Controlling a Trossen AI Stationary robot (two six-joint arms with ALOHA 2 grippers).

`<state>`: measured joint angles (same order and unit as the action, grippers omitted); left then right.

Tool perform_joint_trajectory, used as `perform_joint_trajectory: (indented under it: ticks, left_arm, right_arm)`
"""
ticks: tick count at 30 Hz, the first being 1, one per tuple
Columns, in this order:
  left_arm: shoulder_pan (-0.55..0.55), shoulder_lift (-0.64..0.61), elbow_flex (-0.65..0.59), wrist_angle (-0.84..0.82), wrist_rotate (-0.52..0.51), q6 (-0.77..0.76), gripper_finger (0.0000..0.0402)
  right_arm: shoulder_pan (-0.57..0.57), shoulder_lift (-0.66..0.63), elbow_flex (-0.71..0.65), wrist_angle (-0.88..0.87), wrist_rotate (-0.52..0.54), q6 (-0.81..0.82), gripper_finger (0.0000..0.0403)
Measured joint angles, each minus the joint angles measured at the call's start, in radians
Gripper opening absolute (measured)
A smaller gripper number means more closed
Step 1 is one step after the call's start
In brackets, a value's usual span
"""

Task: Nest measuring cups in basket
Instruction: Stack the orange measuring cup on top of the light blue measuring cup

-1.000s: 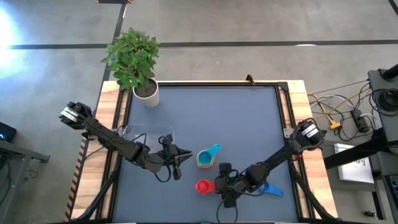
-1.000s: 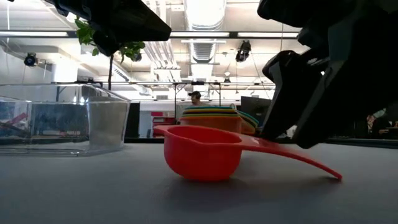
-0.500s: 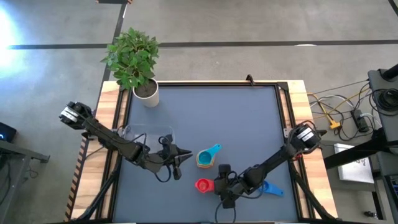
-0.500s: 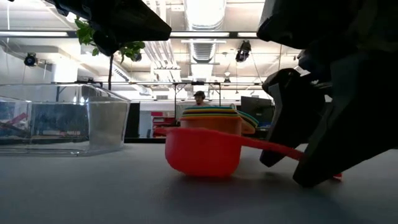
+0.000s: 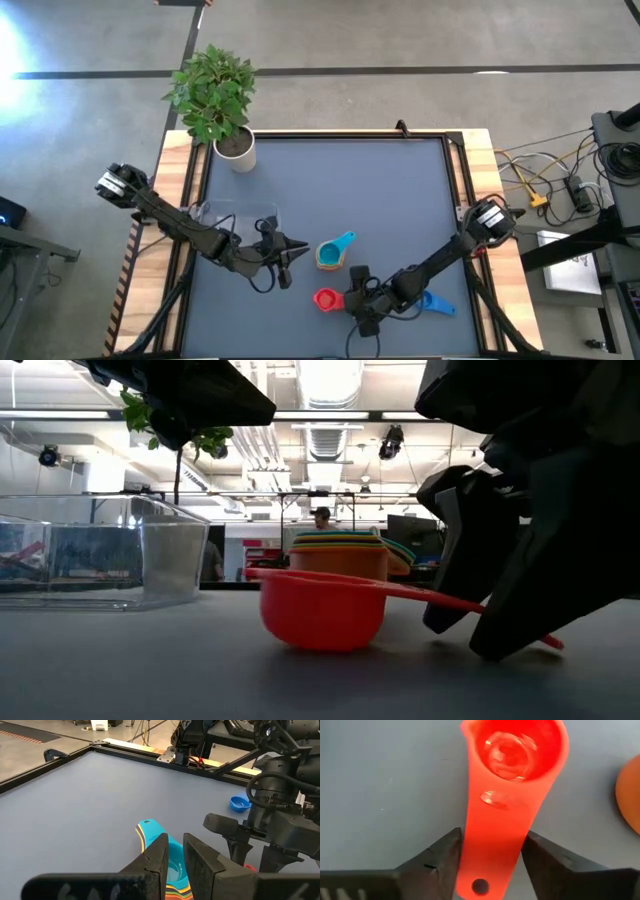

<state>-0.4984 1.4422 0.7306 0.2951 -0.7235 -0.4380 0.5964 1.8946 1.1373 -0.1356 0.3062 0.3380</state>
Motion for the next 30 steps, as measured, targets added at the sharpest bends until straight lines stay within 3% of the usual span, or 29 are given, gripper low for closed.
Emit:
perform_joint_trajectory:
  ticks: [7, 15, 21, 30]
  left_arm:
    - [0.0, 0.0, 0.0, 0.0, 0.0, -0.003, 0.0041]
    - [0.001, 0.0, 0.0, -0.001, 0.0, -0.004, 0.0041]
    - [0.002, 0.0, 0.0, -0.002, 0.0, -0.004, 0.0041]
    - [0.001, 0.0, 0.0, -0.001, 0.001, -0.005, 0.0041]
  right_arm:
    - [0.0, 0.0, 0.0, -0.004, 0.002, -0.03, 0.0128]
    - [-0.001, -0.001, 0.0, -0.006, 0.003, -0.062, 0.0148]
    - [-0.001, -0.002, 0.0, -0.007, 0.004, -0.091, 0.0133]
    - [-0.003, -0.02, 0.033, -0.111, 0.018, -0.14, 0.0142]
